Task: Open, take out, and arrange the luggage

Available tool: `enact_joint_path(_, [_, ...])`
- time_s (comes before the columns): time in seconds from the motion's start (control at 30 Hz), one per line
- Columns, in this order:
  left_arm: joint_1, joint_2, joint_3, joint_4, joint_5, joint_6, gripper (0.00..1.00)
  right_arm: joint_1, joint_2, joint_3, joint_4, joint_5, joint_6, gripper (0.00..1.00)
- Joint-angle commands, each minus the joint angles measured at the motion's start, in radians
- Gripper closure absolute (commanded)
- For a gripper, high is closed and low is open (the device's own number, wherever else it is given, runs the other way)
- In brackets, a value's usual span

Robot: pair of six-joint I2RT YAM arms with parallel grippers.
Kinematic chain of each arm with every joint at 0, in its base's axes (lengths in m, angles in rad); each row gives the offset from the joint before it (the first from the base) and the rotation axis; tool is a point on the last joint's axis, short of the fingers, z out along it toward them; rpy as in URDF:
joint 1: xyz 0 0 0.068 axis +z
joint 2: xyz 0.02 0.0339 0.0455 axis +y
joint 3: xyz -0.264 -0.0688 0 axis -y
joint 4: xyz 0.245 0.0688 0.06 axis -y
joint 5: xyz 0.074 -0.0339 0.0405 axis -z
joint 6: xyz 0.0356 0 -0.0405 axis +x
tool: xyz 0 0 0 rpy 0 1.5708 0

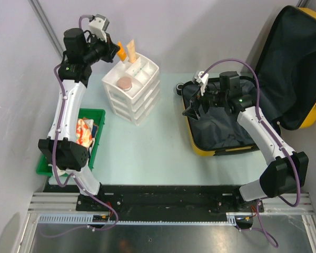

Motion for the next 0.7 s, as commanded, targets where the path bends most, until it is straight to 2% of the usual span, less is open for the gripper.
enact_joint_path(0.0, [0.007,0.040,0.073,-0.023,-0.027,0.125,0.94,-0.002,-0.007,0.014,-0.003,0.006,-0.016,0.08])
enact_joint_path(0.67, [0.021,0.206,0.093,-0.039,-0.001,0.145,0.97,-0.004,0.002,0.014,-0.020,0.032,-0.014,0.07])
